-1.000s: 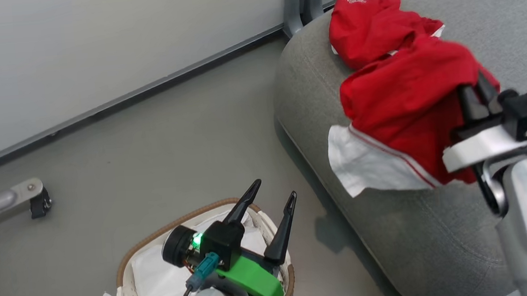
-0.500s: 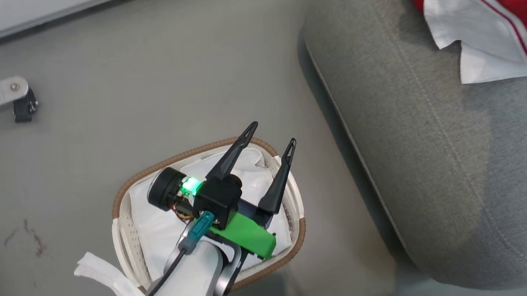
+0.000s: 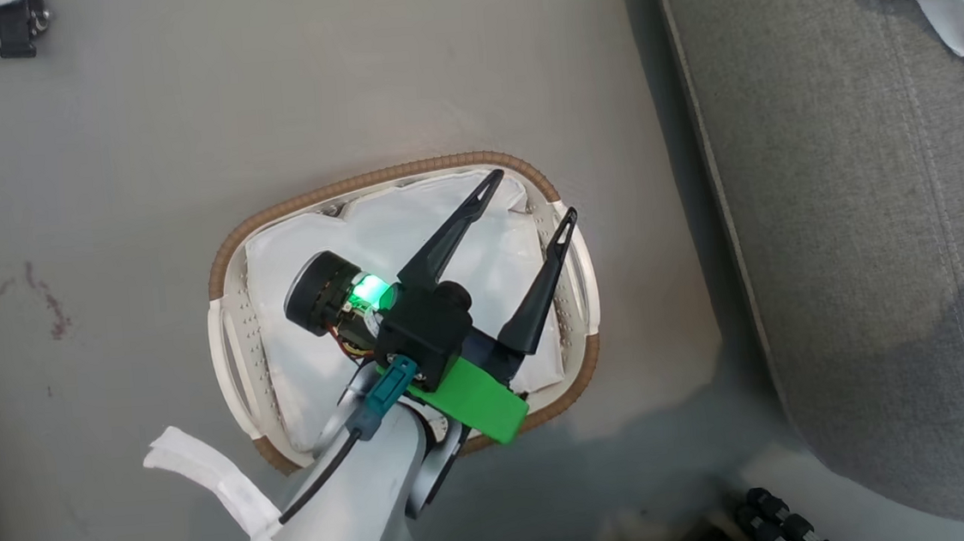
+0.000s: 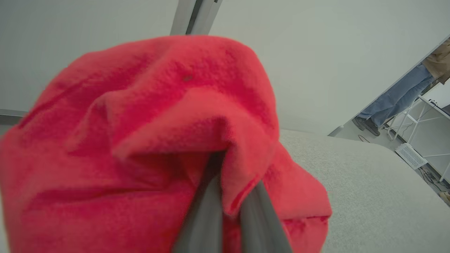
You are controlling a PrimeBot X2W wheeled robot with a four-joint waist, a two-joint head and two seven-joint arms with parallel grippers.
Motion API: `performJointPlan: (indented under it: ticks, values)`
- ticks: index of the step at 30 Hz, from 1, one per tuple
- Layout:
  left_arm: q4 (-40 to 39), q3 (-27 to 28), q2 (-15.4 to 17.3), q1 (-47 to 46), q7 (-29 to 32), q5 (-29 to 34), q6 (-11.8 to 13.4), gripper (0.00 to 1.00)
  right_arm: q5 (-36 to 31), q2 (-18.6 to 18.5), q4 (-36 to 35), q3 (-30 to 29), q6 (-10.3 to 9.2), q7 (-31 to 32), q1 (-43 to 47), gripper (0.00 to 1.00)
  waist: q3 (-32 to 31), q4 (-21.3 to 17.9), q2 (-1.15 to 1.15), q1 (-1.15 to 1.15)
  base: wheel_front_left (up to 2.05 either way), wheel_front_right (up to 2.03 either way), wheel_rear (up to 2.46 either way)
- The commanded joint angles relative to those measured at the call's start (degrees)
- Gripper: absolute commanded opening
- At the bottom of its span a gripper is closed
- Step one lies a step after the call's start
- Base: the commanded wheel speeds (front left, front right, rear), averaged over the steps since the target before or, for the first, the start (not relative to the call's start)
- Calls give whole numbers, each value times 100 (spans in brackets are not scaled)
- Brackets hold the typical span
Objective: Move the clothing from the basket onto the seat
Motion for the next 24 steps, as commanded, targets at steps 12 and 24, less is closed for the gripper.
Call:
performJointPlan:
  ticks: [12, 24]
  values:
    - [259, -91, 95, 66, -4, -170, -16, 100, -180, 562, -333, -312, -8, -14, 610, 100, -328, -167, -1, -1, 0, 0, 0]
    - [279, 261, -10, 572, -4, -495, -16, 100, -16, 495, -524, 223, -8, -14, 1359, 100, -1615, -78, -1, -1, 0, 0, 0]
